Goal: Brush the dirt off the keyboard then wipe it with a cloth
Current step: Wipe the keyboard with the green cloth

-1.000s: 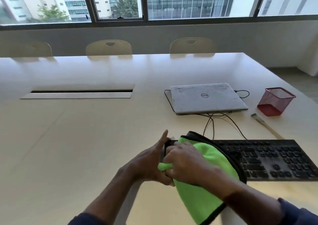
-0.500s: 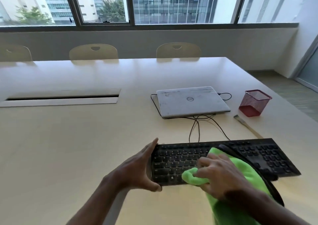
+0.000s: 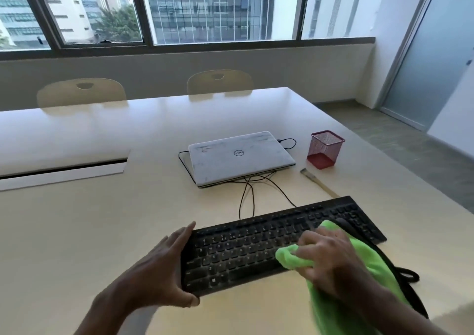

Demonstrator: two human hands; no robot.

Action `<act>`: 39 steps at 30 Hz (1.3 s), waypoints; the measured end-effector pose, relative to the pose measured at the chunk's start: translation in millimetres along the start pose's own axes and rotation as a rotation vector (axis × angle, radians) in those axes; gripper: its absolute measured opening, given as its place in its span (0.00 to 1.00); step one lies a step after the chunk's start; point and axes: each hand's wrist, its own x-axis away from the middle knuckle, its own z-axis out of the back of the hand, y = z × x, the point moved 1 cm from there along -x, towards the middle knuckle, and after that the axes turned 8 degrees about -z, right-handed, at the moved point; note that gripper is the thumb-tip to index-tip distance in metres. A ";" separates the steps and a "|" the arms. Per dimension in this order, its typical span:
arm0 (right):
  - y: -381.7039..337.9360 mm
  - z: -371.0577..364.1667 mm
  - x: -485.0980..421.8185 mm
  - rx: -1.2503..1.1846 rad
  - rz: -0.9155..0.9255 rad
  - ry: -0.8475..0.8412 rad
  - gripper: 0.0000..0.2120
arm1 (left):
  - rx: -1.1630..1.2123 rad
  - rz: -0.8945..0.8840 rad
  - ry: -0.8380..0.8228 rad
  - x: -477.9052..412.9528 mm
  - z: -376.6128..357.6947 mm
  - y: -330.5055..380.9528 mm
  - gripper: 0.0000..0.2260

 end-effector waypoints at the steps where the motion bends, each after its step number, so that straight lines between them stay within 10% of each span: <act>1: 2.7 -1.2 -0.6 0.004 0.016 0.021 0.19 | -0.086 0.027 -0.037 -5.5 2.7 6.9 0.68; 25: 42.8 -13.0 5.4 -0.014 -0.130 0.092 0.14 | -0.375 -0.111 -0.199 -162.3 -37.3 166.0 0.66; 39: 169.7 9.6 -26.3 -0.171 -0.557 0.281 0.13 | -0.369 -0.116 -0.218 -179.8 -47.7 171.8 0.63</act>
